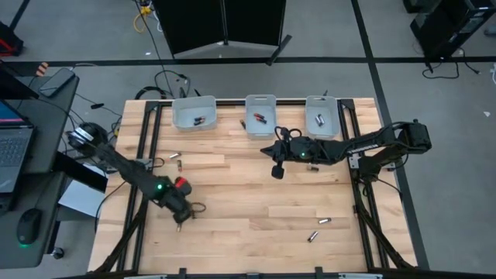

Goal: Sort batteries
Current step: Put the black silver battery into the right bin

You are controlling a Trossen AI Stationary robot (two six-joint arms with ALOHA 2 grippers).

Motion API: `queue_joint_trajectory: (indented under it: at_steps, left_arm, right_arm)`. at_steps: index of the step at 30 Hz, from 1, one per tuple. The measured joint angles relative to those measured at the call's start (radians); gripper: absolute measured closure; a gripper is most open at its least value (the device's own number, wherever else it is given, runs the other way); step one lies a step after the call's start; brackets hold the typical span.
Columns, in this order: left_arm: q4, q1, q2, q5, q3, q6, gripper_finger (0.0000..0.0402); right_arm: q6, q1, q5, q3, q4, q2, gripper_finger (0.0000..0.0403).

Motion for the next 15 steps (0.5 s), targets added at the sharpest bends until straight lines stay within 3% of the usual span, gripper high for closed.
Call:
queue_joint_trajectory:
  at_steps: [7,12,15]
  left_arm:
    - [0.110,0.222,-0.092,-0.143,0.000,0.286,0.0355]
    - [0.368,0.414,-0.124,-0.148,0.001,0.585,0.0355]
    - [0.562,0.524,-0.123,-0.096,0.002,0.738,0.0355]
  right_arm:
    - [0.019,-0.045,-0.133,0.000,0.021,0.000,0.0382]
    - [0.059,-0.067,-0.258,0.000,0.125,0.032,0.0382]
    - [0.122,-0.078,-0.336,0.000,0.224,0.089,0.0382]
